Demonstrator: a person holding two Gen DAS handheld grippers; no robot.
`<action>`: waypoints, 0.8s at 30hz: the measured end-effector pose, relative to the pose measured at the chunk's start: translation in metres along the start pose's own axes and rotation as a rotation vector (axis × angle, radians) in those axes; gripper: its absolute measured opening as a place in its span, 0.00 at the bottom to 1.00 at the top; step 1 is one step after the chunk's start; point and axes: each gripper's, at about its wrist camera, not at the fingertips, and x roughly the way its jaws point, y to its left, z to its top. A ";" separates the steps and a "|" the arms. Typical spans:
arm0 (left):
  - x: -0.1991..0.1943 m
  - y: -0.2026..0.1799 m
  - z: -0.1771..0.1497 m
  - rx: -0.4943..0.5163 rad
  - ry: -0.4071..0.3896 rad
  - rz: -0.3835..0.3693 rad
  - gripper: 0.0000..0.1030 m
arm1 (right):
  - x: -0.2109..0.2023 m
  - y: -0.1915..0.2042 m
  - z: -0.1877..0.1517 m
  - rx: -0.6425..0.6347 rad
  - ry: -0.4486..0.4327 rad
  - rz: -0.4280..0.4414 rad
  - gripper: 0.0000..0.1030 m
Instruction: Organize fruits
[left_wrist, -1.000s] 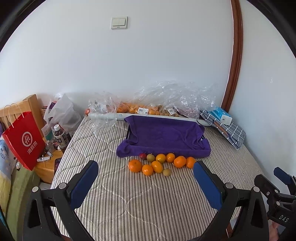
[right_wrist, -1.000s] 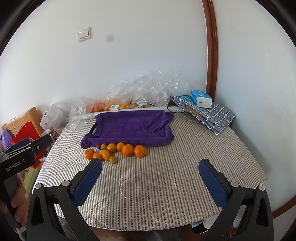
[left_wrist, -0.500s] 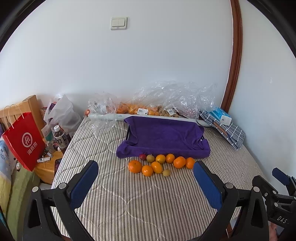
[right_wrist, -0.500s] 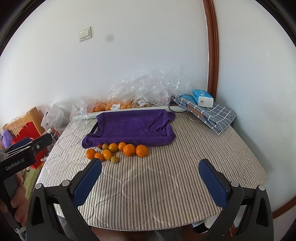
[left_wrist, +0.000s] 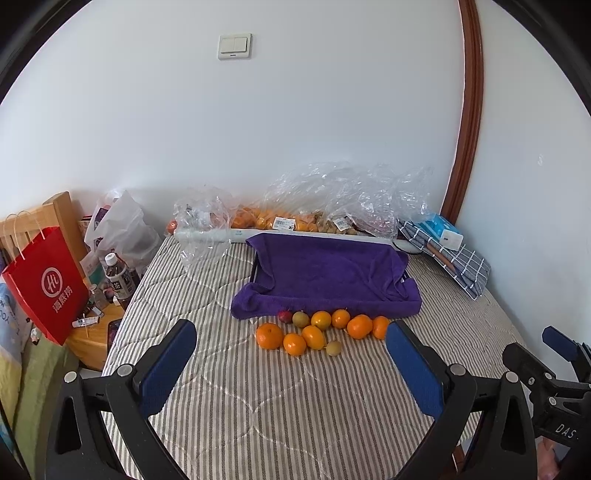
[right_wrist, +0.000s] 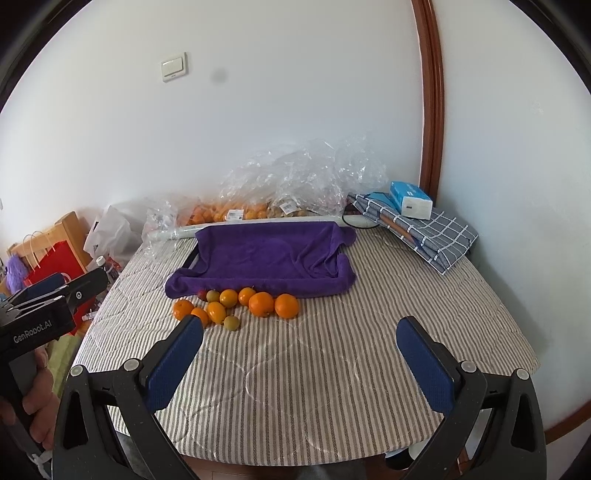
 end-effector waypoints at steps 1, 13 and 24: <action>0.002 0.000 0.001 0.004 0.001 0.003 1.00 | 0.002 0.001 0.002 -0.007 0.002 -0.004 1.00; 0.053 0.021 -0.005 -0.052 0.049 0.014 1.00 | 0.050 0.004 0.014 -0.051 0.012 -0.055 1.00; 0.138 0.047 -0.039 -0.022 0.160 0.089 0.96 | 0.140 -0.010 -0.010 0.004 0.091 0.037 0.99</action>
